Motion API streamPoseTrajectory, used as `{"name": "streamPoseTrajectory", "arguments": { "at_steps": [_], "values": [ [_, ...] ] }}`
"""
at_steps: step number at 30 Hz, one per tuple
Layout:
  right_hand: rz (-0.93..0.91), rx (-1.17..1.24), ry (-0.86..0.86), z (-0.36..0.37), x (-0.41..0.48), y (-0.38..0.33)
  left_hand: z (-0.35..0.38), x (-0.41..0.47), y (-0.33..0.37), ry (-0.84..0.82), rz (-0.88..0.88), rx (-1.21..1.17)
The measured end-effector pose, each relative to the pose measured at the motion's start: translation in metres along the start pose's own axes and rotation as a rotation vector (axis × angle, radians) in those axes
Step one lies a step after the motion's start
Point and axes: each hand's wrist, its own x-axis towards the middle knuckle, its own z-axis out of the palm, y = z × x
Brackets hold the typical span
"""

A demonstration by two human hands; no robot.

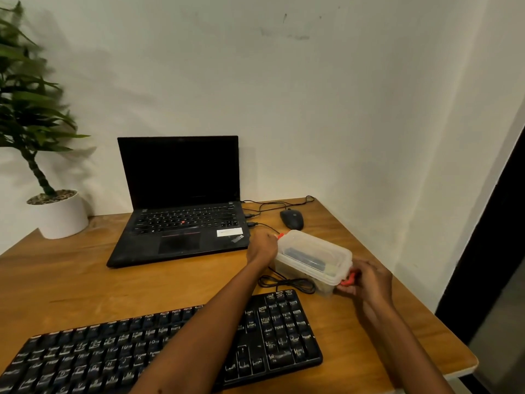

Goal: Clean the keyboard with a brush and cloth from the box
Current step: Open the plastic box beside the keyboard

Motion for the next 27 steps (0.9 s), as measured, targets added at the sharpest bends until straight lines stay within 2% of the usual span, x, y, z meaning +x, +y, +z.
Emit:
{"name": "streamPoseTrajectory", "arguments": {
  "at_steps": [3, 7, 10, 11, 13, 15, 17, 18, 21, 25, 27],
  "values": [
    [0.062, 0.047, -0.039, -0.003, -0.003, 0.003, -0.003, 0.0, -0.002, -0.009, -0.049, -0.012],
    [0.111, -0.15, -0.129, -0.01, -0.004, 0.004, -0.012, 0.001, -0.002, -0.057, -0.062, -0.008],
    [-0.069, -0.347, -0.067, -0.013, -0.006, -0.005, -0.017, 0.002, -0.009, -0.067, -0.004, -0.03],
    [-0.15, -0.378, -0.096, -0.013, -0.006, -0.009, -0.018, 0.0, -0.011, -0.082, 0.018, -0.063],
    [-0.251, -0.466, -0.295, -0.014, -0.006, -0.019, -0.021, -0.005, -0.012, -0.097, 0.065, -0.117],
    [-0.306, -0.708, -0.518, -0.013, -0.003, -0.026, -0.021, -0.01, -0.016, -0.103, 0.09, -0.162],
    [-0.365, -0.942, -0.601, -0.011, -0.001, -0.027, -0.021, -0.015, -0.02, -0.112, 0.107, -0.199],
    [-0.367, -0.985, -0.599, -0.01, 0.002, -0.026, -0.022, -0.016, -0.021, -0.113, 0.108, -0.211],
    [-0.387, -0.967, -0.578, -0.007, 0.01, -0.03, -0.024, -0.02, -0.022, -0.124, 0.096, -0.246],
    [-0.321, -0.738, -0.545, -0.005, 0.024, -0.05, -0.025, -0.023, -0.021, -0.14, 0.115, -0.227],
    [-0.289, -0.633, -0.471, -0.004, 0.032, -0.057, -0.026, -0.026, -0.02, -0.17, 0.146, -0.184]
  ]
}}
